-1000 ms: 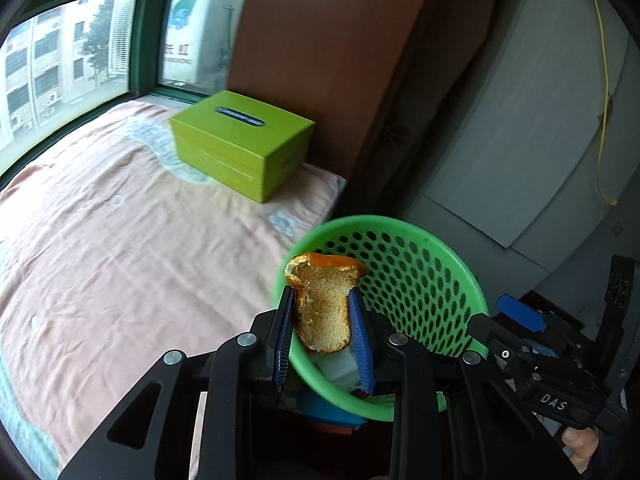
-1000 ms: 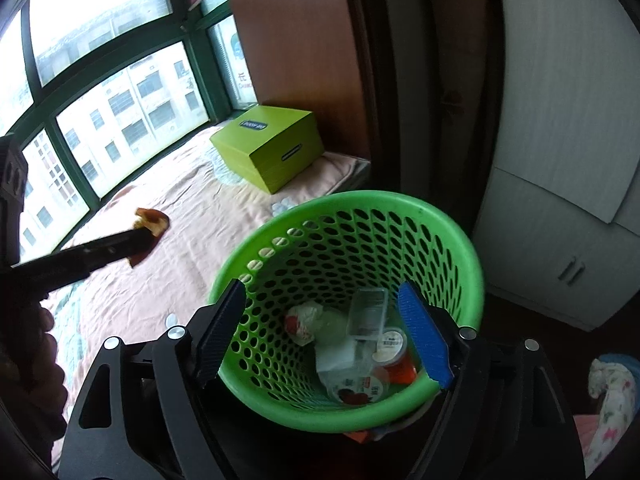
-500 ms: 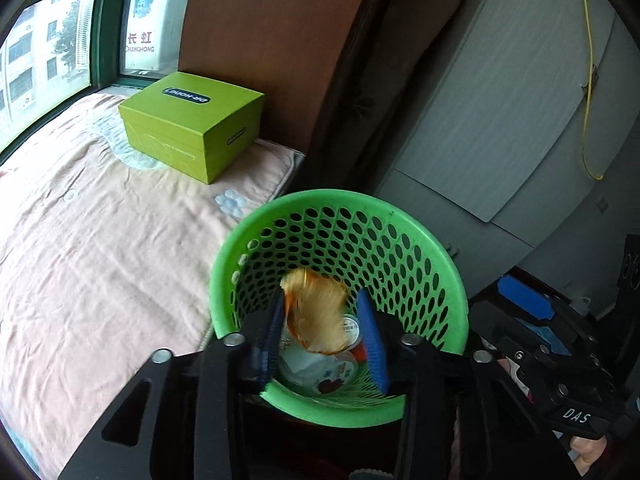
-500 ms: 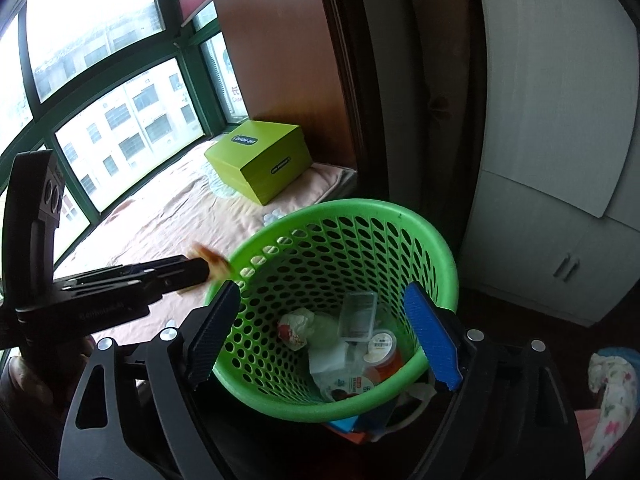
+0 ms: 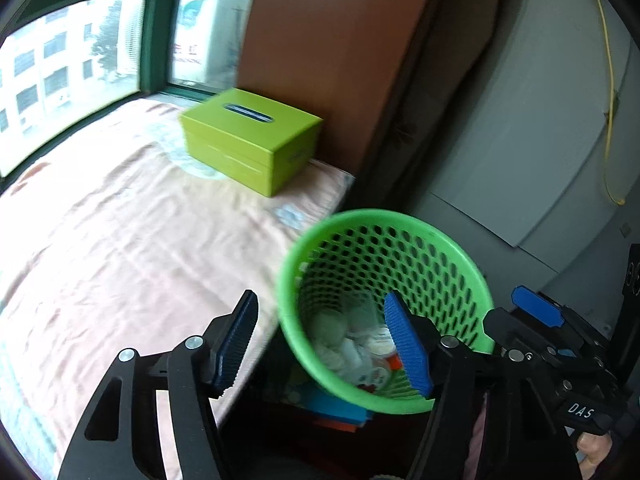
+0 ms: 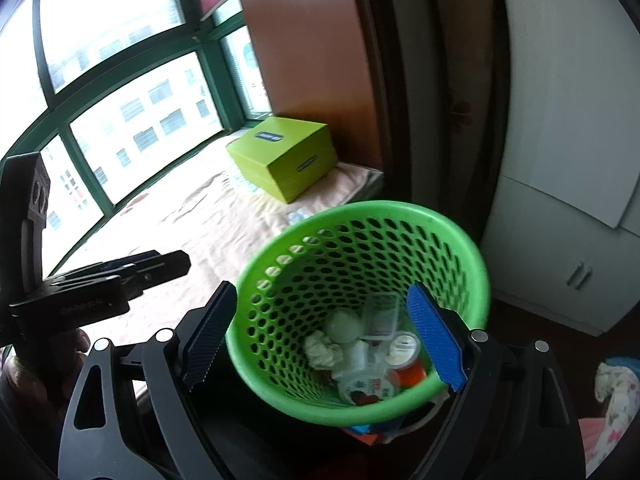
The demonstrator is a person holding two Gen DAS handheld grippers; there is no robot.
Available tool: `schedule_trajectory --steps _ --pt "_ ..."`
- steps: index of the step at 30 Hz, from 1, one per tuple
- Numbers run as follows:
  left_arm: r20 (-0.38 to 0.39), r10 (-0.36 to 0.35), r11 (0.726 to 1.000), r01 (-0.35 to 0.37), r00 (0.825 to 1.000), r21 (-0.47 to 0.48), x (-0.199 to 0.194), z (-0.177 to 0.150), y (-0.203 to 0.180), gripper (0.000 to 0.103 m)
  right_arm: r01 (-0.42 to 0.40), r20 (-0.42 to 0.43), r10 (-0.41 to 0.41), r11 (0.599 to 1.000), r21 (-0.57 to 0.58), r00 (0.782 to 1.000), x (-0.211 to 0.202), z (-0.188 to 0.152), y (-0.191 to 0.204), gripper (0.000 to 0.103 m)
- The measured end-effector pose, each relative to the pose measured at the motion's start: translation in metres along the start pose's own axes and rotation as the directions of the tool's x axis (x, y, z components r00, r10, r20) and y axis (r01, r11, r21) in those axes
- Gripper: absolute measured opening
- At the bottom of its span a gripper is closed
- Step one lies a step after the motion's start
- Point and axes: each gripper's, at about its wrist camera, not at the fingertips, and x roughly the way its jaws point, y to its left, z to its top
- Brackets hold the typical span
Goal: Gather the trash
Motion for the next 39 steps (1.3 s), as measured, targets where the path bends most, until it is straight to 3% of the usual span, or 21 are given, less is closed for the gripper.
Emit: schedule_trajectory --steps 5,7,13,19,28,39 --pt "0.052 0.071 0.996 -0.068 0.996 -0.053 -0.025 0.000 0.027 0.072 -0.035 0.004 0.035 0.998 -0.053 0.999 0.005 0.008 0.026 0.089" --pt "0.073 0.114 0.992 -0.109 0.991 -0.070 -0.036 -0.002 0.038 0.081 -0.047 0.003 0.048 0.996 -0.070 0.999 0.007 0.011 0.035 0.089" --pt "0.113 0.197 0.974 -0.182 0.974 -0.133 -0.064 -0.006 0.070 0.086 -0.092 -0.005 0.093 0.989 -0.117 0.996 0.016 0.018 0.066 0.091" --pt "0.142 0.297 0.945 -0.269 0.944 -0.186 -0.089 -0.014 0.094 0.094 -0.127 -0.014 0.127 0.980 -0.154 0.992 0.023 0.024 0.093 0.094" --pt "0.154 0.426 0.891 -0.385 0.891 -0.239 -0.113 -0.026 0.117 0.096 -0.172 -0.023 0.171 0.970 -0.173 0.985 0.031 0.032 0.119 0.096" --pt "0.137 0.526 0.828 -0.468 0.840 -0.307 -0.135 -0.043 0.140 0.096 -0.159 -0.009 0.160 0.963 -0.220 0.987 0.031 0.027 0.141 0.097"
